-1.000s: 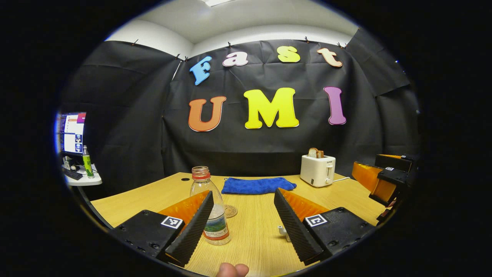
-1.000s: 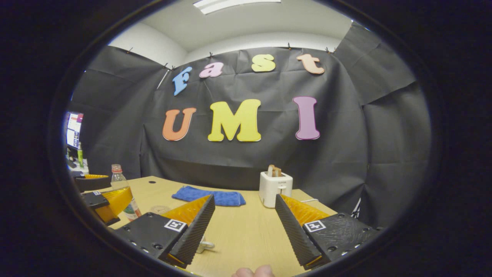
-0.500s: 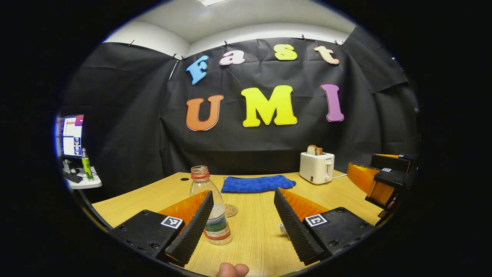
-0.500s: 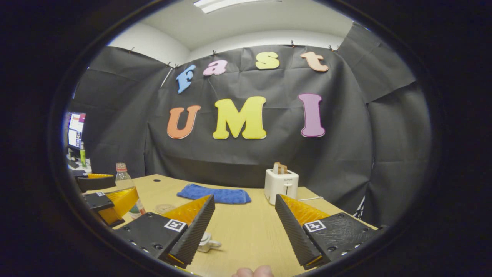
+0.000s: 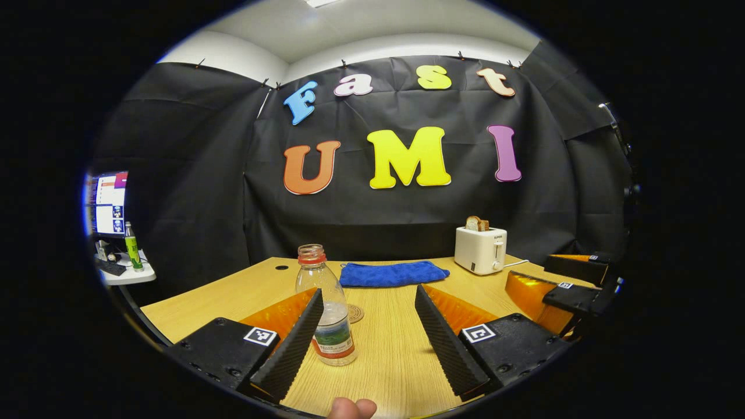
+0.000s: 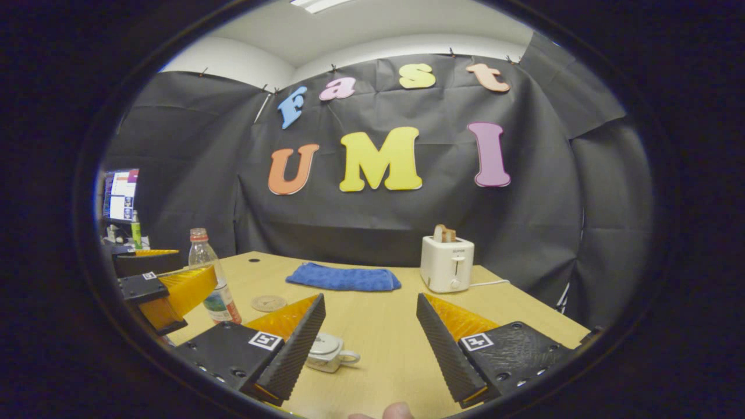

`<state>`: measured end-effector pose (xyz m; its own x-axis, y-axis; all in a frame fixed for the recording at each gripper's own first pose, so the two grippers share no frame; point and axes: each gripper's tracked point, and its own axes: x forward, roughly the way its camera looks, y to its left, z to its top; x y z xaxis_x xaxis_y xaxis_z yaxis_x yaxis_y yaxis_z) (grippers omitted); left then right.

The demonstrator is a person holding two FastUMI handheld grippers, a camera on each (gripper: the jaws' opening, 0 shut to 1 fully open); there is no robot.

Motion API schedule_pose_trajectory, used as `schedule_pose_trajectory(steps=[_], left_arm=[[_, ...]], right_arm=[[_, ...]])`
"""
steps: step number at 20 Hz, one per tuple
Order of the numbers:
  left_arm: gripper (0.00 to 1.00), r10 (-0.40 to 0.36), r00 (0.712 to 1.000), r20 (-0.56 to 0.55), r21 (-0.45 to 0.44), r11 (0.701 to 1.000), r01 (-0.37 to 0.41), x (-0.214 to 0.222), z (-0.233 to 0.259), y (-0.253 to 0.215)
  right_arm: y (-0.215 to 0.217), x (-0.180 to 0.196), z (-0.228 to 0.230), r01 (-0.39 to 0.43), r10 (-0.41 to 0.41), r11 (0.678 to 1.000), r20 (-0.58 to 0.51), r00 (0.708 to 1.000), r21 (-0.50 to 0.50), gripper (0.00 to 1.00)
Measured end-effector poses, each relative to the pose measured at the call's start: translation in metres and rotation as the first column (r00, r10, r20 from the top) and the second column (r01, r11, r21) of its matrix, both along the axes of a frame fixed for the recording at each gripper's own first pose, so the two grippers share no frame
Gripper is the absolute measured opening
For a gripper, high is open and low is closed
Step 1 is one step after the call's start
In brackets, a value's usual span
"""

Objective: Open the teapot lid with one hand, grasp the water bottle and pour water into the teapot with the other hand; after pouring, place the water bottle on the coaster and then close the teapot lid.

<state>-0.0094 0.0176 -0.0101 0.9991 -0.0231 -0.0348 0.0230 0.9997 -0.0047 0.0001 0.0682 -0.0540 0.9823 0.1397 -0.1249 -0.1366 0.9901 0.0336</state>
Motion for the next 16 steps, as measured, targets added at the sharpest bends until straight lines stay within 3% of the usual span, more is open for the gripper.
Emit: schedule_pose_trajectory(steps=[6,16], left_arm=[[0.99,0.055,0.998,-0.021,-0.014,0.998,-0.055,-0.013,-0.011,0.03],[0.99,0.102,0.993,-0.057,-0.047,0.993,-0.105,-0.019,-0.024,0.059]], right_arm=[[0.035,0.015,-0.029,-0.061,0.061,0.998,-0.034,0.998,-0.011,0.95],[0.053,0.052,-0.069,-0.083,0.076,0.994,-0.1,0.992,-0.072,0.97]])
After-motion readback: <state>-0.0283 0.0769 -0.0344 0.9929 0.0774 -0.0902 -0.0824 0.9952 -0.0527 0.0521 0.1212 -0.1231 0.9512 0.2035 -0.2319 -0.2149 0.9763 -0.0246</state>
